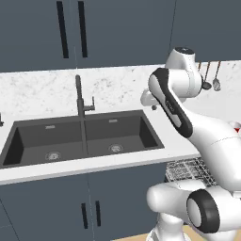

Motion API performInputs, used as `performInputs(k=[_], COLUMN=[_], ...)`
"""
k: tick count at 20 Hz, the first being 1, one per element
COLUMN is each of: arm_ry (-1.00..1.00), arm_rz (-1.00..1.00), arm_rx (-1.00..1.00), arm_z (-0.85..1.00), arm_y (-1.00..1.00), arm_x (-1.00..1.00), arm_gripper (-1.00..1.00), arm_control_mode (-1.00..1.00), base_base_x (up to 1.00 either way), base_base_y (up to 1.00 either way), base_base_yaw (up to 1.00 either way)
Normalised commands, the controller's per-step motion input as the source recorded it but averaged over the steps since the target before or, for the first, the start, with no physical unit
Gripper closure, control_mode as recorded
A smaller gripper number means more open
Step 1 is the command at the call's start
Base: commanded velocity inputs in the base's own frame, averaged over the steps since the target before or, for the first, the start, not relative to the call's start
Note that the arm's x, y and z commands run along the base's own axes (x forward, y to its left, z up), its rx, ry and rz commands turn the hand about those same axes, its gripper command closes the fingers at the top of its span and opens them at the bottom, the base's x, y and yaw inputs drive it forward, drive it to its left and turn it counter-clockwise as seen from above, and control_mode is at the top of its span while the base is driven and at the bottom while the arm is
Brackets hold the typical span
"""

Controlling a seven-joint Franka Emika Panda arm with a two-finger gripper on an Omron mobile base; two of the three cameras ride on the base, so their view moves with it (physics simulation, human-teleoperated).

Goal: Pick up the cup and bowl from the counter, place them in the dishwasher, and close the dishwasher door.

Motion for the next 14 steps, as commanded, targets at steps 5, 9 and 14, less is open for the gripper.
performInputs(k=[5,9,14], arm_ry=[-0.02,-0.04,-0.02], arm_rz=[0.01,0.0,0.0], arm_rx=[0.0,0.0,0.0], arm_z=[-0.01,-0.27,-0.45], arm_y=[0.0,0.0,0.0], arm_x=[-0.61,-0.86,-0.68], arm_gripper=[-1.0,-1.0,-1.0], arm_control_mode=[-1.0,-1.0,-1.0], base_base_x=[0.0,0.0,0.0], base_base_y=[0.0,0.0,0.0], base_base_yaw=[0.0,0.0,0.0])
